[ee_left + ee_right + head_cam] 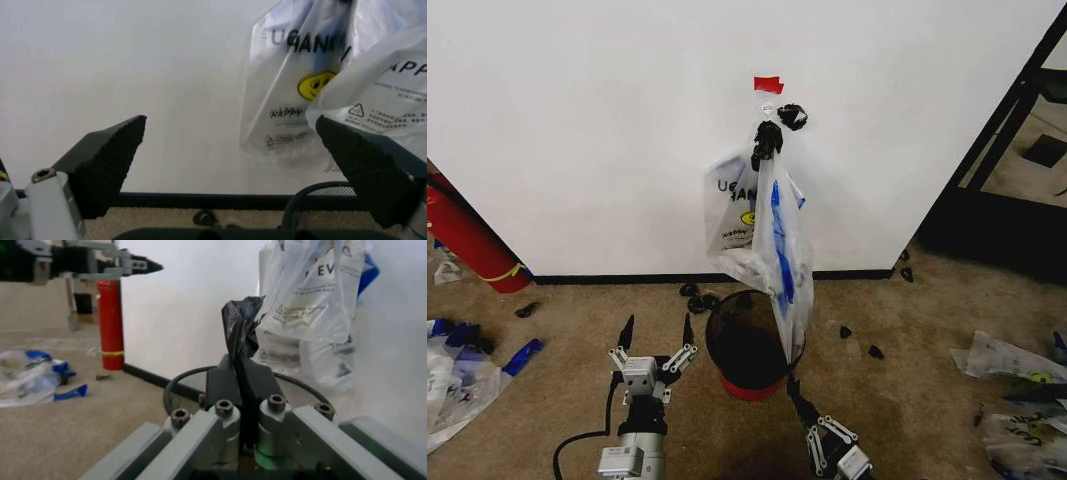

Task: Pick up the garbage bag from the wall and place it over the trash bin.

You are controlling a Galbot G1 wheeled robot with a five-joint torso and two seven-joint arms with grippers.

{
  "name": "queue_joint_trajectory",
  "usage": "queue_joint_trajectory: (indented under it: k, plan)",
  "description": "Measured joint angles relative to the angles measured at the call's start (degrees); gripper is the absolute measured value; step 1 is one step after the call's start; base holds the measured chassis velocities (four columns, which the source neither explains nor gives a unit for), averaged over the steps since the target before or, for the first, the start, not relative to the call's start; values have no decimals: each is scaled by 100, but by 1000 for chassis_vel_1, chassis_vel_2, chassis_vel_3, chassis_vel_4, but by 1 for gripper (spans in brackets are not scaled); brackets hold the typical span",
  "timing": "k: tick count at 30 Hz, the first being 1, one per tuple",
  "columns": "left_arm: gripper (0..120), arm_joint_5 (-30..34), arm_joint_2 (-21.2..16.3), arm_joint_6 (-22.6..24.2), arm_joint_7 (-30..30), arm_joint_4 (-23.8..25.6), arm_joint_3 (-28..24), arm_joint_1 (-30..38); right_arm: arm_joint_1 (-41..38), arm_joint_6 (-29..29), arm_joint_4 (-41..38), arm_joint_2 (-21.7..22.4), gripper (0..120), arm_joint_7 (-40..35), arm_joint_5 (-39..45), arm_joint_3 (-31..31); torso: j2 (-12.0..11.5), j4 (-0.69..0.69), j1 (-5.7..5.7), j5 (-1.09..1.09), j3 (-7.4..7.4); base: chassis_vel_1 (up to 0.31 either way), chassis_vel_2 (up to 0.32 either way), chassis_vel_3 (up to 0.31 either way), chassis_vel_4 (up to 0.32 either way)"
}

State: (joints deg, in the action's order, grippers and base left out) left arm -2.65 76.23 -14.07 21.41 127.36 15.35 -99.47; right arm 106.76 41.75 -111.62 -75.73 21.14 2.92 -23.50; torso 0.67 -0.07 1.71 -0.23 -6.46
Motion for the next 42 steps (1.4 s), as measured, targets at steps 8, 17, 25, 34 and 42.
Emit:
queue_joint_trajectory:
  k: [8,17,25,34,42]
  plan:
    - [100,498,-550,359,-64,261,-127,303,-315,-426,-227,-55,0,-396,176,116,0,0,0,-1,0,0,0,0,0]
    - [100,1955,-2160,1303,-108,854,-292,1444,-752,-963,-348,-113,0,-746,157,360,-1,0,0,-3,-1,0,0,0,0]
    - [99,3796,-3418,2436,-79,1099,-1424,3538,-1367,-1792,-350,-384,0,-1549,-116,721,-1,2,1,-2,-1,0,0,0,0]
    - [90,5699,-3487,3229,191,1202,-2866,5706,-1468,-1958,-251,-423,0,-1700,-131,712,-1,0,1,-1,-1,0,0,0,0]
    - [73,6548,-3017,3658,454,609,-3961,6970,-1334,-1930,-327,-370,0,-1702,-127,598,-1,0,0,1,0,0,0,0,0]
